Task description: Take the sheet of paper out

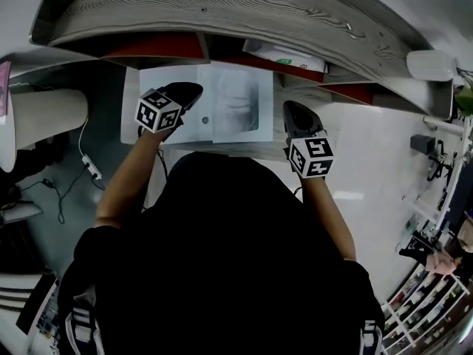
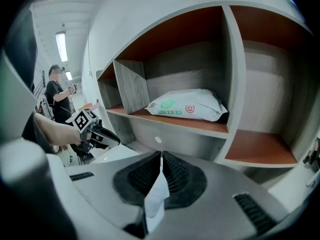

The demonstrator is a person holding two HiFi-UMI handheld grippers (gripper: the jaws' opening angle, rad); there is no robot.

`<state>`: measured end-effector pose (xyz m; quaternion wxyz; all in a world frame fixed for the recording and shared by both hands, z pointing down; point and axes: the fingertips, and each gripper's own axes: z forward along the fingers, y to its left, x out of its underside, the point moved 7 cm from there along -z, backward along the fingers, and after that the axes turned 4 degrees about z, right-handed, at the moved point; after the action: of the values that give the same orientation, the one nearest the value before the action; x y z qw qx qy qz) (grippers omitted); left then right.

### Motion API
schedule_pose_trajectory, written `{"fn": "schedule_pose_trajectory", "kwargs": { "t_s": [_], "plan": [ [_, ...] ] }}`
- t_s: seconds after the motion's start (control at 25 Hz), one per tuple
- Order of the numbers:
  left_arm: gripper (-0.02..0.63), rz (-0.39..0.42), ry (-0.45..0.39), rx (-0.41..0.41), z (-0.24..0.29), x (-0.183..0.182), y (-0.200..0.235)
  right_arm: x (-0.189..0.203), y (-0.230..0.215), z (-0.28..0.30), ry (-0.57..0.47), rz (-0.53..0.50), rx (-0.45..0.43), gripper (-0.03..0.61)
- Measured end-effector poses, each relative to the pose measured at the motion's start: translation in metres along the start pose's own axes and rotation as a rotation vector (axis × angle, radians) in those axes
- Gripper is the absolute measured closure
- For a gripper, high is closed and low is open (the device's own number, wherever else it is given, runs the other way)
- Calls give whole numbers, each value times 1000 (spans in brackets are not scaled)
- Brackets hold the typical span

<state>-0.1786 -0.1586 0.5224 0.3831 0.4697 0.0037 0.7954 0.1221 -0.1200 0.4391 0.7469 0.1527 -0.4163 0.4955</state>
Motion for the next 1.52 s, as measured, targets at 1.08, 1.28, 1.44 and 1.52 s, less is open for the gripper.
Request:
{"fn": "schedule_pose_trajectory", "kwargs": {
  "t_s": [1.08,1.28,1.44,1.52],
  "plan": [
    [537,-92,267,206,86,74,22,61,10,29,116,80,14,555],
    [505,-115,291,209,97,86,29,74,14,37,153,83,1,555],
    [483,-137,320,232,108,97,29,83,15,41,179,86,-1,555],
    [477,-145,321,239,112,99,30,86,16,43,188,88,-3,555]
  ]
}}
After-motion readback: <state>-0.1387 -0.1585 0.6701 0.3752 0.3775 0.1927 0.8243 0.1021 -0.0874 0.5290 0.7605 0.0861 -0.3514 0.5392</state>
